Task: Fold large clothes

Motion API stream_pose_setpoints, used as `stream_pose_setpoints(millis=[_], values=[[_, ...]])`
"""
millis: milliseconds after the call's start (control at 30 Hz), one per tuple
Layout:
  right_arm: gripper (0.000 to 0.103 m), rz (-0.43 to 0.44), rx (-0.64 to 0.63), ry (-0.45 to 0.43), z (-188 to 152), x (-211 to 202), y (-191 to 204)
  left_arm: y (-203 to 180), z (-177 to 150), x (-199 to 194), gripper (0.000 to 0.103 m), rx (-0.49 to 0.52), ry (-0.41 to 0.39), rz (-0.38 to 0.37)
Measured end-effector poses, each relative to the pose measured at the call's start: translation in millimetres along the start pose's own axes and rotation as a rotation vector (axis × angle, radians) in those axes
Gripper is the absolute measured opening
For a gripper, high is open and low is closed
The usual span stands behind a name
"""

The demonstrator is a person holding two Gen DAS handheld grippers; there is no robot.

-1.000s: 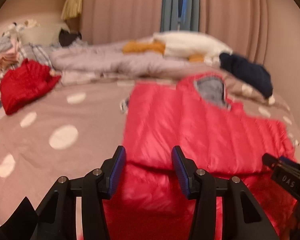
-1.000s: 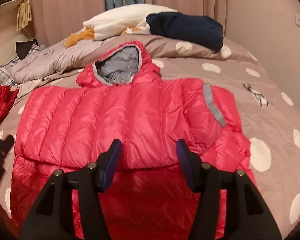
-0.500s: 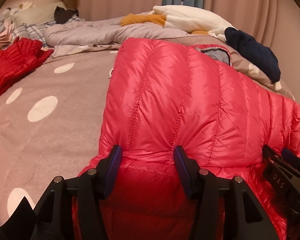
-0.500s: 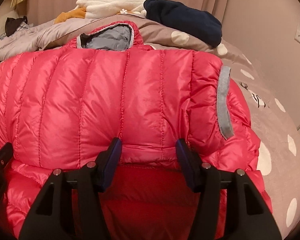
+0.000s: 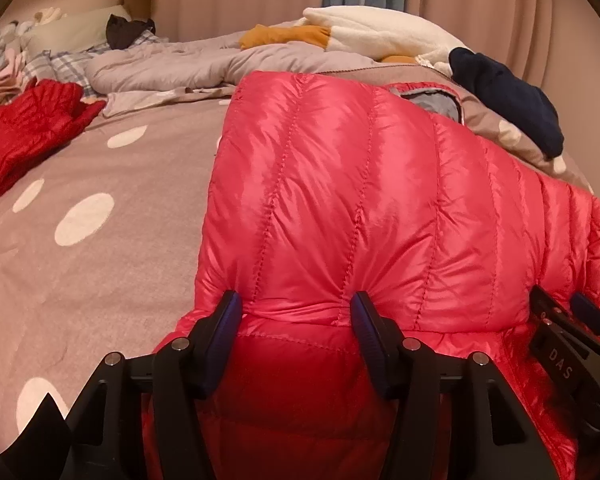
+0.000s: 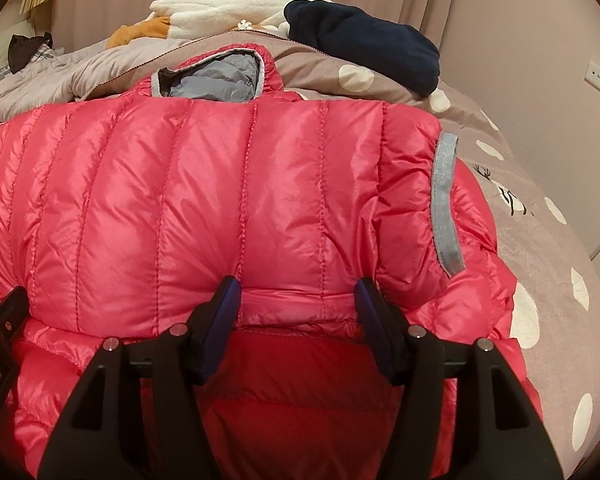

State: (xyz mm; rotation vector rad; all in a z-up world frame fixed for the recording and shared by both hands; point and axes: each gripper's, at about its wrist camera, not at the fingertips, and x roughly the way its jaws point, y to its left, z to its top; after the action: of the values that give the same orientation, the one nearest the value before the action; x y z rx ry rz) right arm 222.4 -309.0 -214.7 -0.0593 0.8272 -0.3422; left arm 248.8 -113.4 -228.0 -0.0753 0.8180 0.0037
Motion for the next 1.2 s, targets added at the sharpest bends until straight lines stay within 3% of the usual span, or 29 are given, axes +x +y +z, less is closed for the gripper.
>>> stream_pose_setpoints(millis=[467,600,833,933,1033,1067,1133,1200], values=[[0.064,0.0,0.002,0.001,0.9,1.5,-1.5,-2.8,-0.7,0.1,0.058,0.015,0.004,0.02],[0.065,0.019,0.019,0.003,1.1,2.6,-5.9,-2.4,-0.7,-0.7,0.067,0.018,0.011,0.041],[0.067,0.049,0.041,0.001,0.1,1.7,-8.5,15.0,0.2,-12.8,0.071,-0.052,0.015,-0.04],[0.071,0.064,0.046,-0.002,0.3,-0.4,-9.3,19.3,1.4,-27.6,0.071,-0.07,-0.022,-0.042],[0.082,0.086,0.044,-0.008,1.3,-6.1,-9.5,26.2,2.3,-50.5,0.073,-0.095,-0.077,-0.031],[0.087,0.081,0.043,-0.011,1.8,-10.0,-9.5,29.0,3.1,-57.7,0.075,-0.103,-0.088,-0.039],[0.092,0.065,0.044,-0.028,2.0,-19.1,-10.1,32.4,4.8,-71.4,0.092,-0.108,-0.118,-0.05],[0.097,0.065,0.051,-0.06,3.4,-31.0,-12.5,37.8,4.2,-90.4,0.095,-0.108,-0.2,-0.048]])
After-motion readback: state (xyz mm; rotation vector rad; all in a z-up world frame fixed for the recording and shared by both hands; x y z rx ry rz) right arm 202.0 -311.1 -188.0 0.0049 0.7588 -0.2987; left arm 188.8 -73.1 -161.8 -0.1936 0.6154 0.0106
